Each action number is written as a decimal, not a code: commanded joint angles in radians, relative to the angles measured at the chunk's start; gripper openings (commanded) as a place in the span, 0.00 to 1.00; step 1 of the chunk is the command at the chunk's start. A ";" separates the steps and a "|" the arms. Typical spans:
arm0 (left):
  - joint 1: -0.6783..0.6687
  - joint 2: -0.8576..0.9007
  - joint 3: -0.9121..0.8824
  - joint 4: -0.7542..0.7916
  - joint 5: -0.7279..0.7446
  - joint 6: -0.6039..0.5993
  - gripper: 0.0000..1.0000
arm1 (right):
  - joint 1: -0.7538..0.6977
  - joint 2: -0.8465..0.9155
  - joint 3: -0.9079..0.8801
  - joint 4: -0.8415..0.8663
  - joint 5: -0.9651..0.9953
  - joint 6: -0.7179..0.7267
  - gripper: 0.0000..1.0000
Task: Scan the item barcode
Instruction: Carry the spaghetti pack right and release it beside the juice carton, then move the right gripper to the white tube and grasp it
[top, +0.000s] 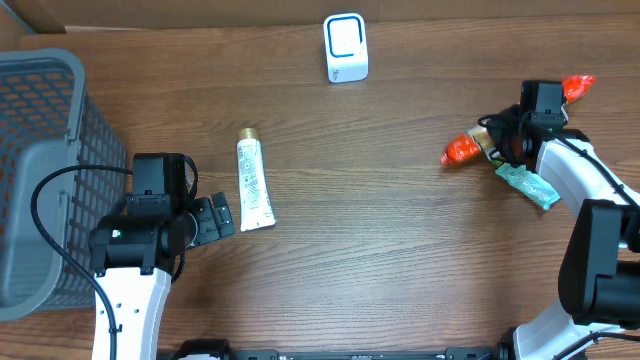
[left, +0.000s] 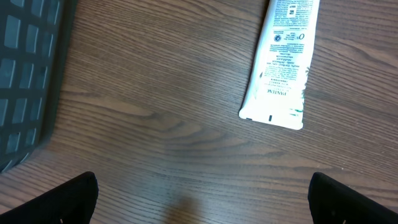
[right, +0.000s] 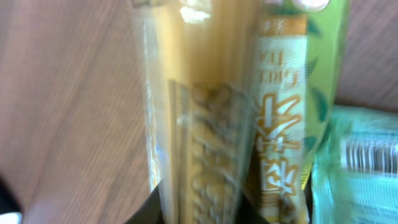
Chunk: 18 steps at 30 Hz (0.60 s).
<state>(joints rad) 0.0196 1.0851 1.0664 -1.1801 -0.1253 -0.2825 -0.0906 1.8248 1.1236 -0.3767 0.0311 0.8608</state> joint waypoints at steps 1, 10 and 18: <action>0.000 0.002 0.000 0.003 -0.013 -0.010 1.00 | -0.010 -0.027 -0.001 -0.040 0.047 0.004 0.26; 0.000 0.002 0.000 0.003 -0.013 -0.010 1.00 | -0.010 -0.095 0.069 -0.094 -0.010 -0.149 0.71; 0.000 0.002 0.000 0.003 -0.013 -0.010 1.00 | 0.002 -0.246 0.127 -0.257 -0.354 -0.372 0.66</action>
<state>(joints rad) 0.0196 1.0851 1.0664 -1.1801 -0.1253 -0.2825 -0.0959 1.6058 1.2255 -0.6231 -0.1192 0.5774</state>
